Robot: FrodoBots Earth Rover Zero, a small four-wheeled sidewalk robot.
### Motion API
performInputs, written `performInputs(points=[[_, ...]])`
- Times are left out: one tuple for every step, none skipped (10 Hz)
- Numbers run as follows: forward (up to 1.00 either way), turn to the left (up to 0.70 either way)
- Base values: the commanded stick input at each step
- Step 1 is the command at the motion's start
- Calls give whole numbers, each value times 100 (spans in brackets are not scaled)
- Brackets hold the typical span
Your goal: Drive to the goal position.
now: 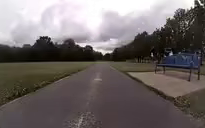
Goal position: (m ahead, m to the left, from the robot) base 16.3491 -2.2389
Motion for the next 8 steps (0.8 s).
performInputs(points=[[70, 0], [70, 0], [70, 0], [70, 0], [70, 0], [70, 0], [70, 0], [70, 0]])
